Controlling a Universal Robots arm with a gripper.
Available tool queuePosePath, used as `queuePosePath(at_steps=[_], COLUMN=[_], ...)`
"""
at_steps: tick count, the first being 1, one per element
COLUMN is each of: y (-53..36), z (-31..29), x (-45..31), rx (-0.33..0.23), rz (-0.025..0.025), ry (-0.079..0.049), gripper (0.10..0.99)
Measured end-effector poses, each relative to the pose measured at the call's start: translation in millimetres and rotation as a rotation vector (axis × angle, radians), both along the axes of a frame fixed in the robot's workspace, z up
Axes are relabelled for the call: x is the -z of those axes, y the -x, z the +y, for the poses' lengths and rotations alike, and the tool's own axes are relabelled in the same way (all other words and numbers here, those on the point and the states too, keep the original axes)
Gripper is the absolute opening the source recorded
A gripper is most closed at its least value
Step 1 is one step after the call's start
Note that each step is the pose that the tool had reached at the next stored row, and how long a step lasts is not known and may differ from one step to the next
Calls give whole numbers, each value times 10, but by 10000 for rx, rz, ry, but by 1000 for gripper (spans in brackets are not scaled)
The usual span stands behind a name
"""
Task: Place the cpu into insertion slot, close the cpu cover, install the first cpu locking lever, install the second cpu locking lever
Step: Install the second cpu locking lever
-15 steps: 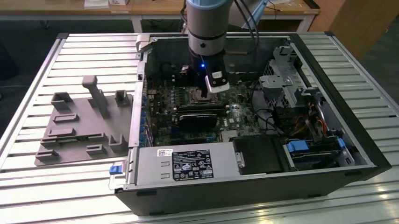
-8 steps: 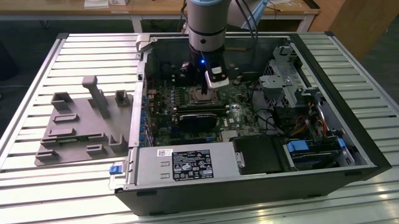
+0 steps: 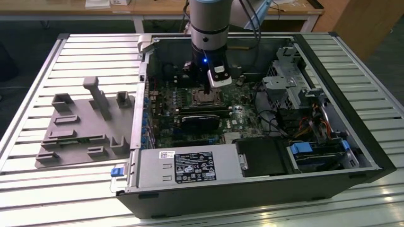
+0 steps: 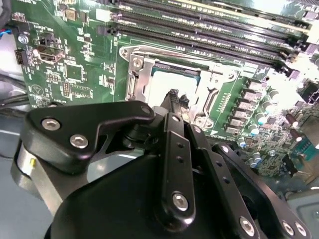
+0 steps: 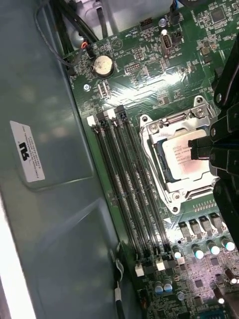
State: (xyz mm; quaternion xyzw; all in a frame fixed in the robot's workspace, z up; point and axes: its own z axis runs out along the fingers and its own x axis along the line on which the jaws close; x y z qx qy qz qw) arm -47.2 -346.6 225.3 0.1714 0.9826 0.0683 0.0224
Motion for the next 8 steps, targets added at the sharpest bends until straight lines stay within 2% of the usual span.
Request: queuePosePath(at_steps=[8], y=[0], z=[0], x=[-3], rx=[0], rz=[0], ry=[0], gripper=[106])
